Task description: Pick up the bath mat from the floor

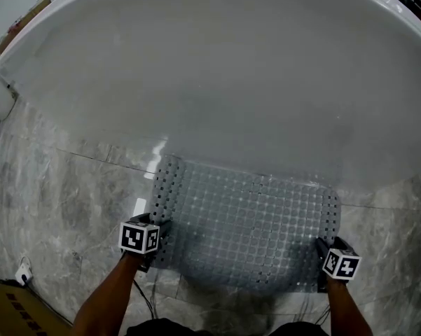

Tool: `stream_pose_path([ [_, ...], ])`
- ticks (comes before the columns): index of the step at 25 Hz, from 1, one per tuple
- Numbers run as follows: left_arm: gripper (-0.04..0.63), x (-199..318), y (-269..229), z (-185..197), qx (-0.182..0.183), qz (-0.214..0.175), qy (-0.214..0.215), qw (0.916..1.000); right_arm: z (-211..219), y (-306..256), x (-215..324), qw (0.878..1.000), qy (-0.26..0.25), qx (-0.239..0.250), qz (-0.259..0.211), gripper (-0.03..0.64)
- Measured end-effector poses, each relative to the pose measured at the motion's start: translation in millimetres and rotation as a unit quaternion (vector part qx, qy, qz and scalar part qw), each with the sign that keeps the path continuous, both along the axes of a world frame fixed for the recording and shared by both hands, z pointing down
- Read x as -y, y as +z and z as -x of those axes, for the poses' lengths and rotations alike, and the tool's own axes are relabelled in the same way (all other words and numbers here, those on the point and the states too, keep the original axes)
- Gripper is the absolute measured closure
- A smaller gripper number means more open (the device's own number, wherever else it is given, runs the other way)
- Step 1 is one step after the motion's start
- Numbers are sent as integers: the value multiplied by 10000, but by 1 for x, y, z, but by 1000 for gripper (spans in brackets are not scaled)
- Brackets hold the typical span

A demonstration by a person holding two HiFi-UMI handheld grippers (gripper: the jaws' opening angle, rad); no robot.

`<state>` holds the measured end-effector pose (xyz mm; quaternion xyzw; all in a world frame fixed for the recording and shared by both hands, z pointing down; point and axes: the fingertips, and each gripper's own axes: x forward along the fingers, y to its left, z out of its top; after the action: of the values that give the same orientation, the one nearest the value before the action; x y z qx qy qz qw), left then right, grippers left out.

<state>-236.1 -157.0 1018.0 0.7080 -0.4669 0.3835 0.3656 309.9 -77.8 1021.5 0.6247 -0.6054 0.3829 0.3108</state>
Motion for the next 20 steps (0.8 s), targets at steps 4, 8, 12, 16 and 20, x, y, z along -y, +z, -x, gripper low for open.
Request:
stream_pose_path([
  [4, 421, 2, -12, -14, -104, -192, 117, 9997, 14, -4, 1, 9997, -181, 139, -56, 394],
  [8, 517, 3, -23, -25, 10, -363, 316, 9988, 29, -15, 7, 9985, -510, 79, -169, 502],
  [12, 540, 1, -38, -33, -93, -541, 444, 9975, 40, -32, 7, 9964, -712, 204, -400, 554],
  [16, 543, -3, -66, -42, -384, -892, 486, 9941, 51, -62, 5, 9915, -780, 647, -818, 565],
  [20, 546, -7, -100, -49, -641, -1239, 466, 9891, 64, -102, 7, 9829, -973, 915, -1266, 566],
])
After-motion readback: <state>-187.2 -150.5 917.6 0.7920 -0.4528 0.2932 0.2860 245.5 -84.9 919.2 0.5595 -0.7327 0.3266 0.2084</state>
